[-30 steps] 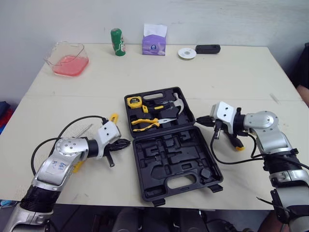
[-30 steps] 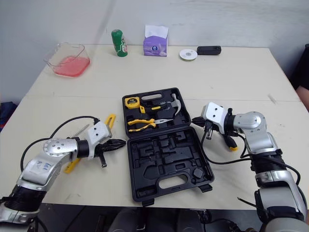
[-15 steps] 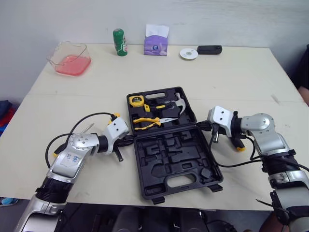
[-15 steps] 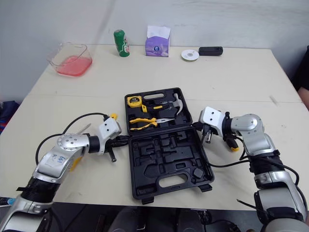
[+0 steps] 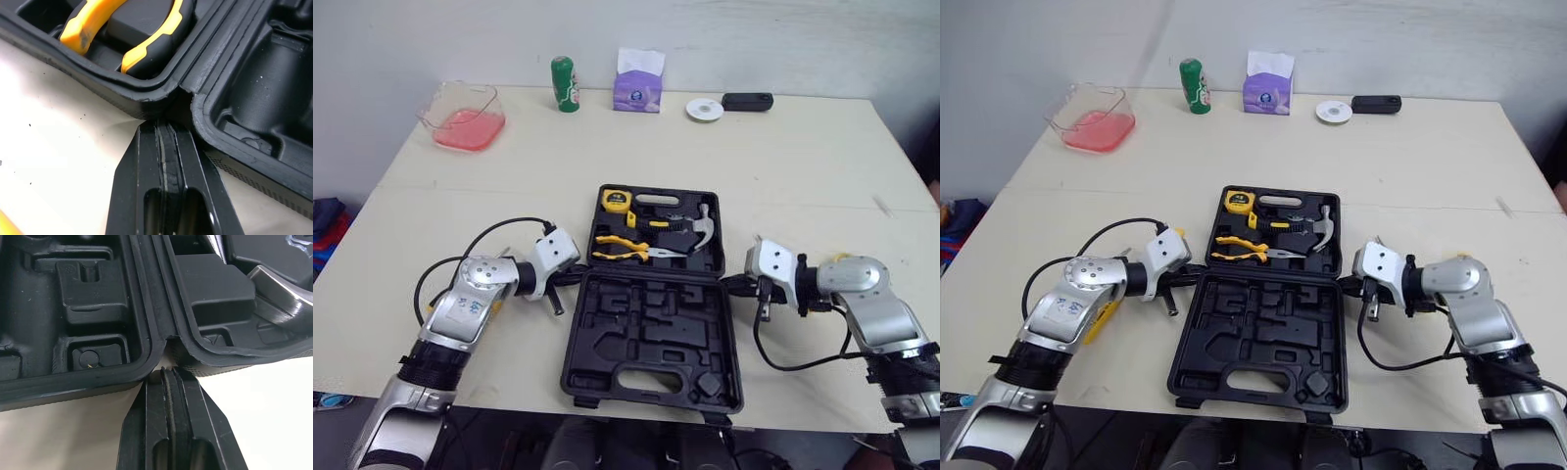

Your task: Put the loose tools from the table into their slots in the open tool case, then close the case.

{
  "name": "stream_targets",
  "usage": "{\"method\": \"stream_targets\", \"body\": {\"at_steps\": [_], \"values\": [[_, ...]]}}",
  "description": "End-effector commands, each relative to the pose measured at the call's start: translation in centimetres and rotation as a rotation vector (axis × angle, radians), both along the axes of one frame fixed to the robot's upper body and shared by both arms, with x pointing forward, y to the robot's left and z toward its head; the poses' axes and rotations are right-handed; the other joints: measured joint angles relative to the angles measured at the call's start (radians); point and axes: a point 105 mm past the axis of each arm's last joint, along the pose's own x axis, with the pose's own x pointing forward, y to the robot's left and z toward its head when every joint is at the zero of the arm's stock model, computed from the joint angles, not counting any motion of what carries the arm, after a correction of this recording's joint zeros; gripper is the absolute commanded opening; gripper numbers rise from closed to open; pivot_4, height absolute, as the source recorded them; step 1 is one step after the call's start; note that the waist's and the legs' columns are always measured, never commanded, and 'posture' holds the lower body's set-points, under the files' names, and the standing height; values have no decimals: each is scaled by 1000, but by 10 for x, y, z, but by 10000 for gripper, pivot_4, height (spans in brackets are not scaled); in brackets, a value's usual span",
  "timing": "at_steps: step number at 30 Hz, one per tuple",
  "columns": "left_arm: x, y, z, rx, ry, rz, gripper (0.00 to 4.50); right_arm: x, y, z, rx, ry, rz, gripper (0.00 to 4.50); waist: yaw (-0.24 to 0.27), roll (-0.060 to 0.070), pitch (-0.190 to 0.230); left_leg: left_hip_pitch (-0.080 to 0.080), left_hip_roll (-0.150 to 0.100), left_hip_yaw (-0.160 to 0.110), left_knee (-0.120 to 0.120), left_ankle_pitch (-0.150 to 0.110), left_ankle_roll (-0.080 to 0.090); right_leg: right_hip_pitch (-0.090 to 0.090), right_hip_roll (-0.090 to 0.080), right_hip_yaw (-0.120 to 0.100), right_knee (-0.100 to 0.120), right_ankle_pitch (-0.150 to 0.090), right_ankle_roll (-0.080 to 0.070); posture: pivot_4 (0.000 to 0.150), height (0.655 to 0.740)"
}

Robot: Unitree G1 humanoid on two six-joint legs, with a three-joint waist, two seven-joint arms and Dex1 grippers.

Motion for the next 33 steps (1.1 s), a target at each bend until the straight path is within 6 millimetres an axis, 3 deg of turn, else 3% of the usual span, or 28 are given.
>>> {"method": "stream_targets", "body": {"at_steps": [1,10,22,27,33], "values": [[-8,-21,2,-13,-11,-105,525,-4,11,17,37,-59,38,0,1,0,0,0,0,0,0,0,0,0,0,0,0,0,0,1500,7400],[-28,-14,-1,-7,17,-132,525,9,-6,17,1,-108,-22,0,-2,0,0,0,0,2,-1,0,0,-2,0,0,0,0,0,1500,7400],[-19,-10,2,-7,-3,-68,525,-6,13,12,94,-26,62,0,1,0,0,0,1,2,0,0,0,-2,0,1,0,0,0,1500,7400],[-33,-10,-7,10,37,-113,525,-1,1,11,75,-54,-7,0,-5,0,0,0,1,3,0,0,0,-2,1,1,0,0,0,1500,7400],[-20,2,-1,29,-2,-36,525,-3,-10,8,48,-34,-20,0,0,0,0,0,1,4,0,-1,0,-3,0,1,0,0,0,1500,7400]]}}
